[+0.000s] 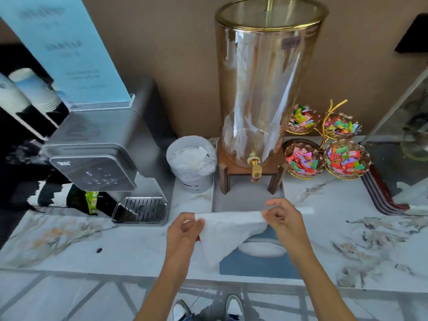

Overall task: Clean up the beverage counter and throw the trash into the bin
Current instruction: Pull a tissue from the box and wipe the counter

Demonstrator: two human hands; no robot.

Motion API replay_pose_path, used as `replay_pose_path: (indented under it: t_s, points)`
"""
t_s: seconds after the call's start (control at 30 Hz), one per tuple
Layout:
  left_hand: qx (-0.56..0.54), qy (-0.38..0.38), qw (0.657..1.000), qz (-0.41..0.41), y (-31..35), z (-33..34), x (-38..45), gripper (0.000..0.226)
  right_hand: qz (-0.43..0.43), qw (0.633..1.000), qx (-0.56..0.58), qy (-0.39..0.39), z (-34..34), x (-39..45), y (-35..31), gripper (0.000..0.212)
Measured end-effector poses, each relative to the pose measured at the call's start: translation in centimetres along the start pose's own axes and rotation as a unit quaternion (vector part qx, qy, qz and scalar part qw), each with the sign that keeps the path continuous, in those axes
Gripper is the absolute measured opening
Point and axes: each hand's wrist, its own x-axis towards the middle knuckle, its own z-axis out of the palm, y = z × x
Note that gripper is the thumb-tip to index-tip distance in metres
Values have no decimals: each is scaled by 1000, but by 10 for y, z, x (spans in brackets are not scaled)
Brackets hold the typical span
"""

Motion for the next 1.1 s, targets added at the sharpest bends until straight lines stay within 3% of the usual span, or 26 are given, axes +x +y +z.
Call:
replay_pose_path:
  t_s: [0.13,0.27,0.5,0.67,0.83,1.0,1.1]
  points:
    - [-8,74,997,36,3,-40,-12,22,-22,997,14,-67,37,2,-14,15]
    - [1,118,991,62,5,-85,-27,10,-27,987,17,-157,86,0,-25,15]
    - [-85,232,969,12,-4,-175,-66,6,-6,945,-37,-325,191,-17,-37,26]
    - [-93,276,956,-29,-26,-238,-92,24,-33,923,-104,-368,262,-37,-36,26]
    - [-31,330,943,-36,-48,-280,-110,17,-59,914,-146,-374,315,-53,-38,21]
    - [71,309,948,-33,-67,-302,-116,5,-102,895,-202,-384,349,-55,-36,19]
    - [89,308,946,-44,-77,-308,-111,13,-112,878,-239,-400,364,-46,-31,13]
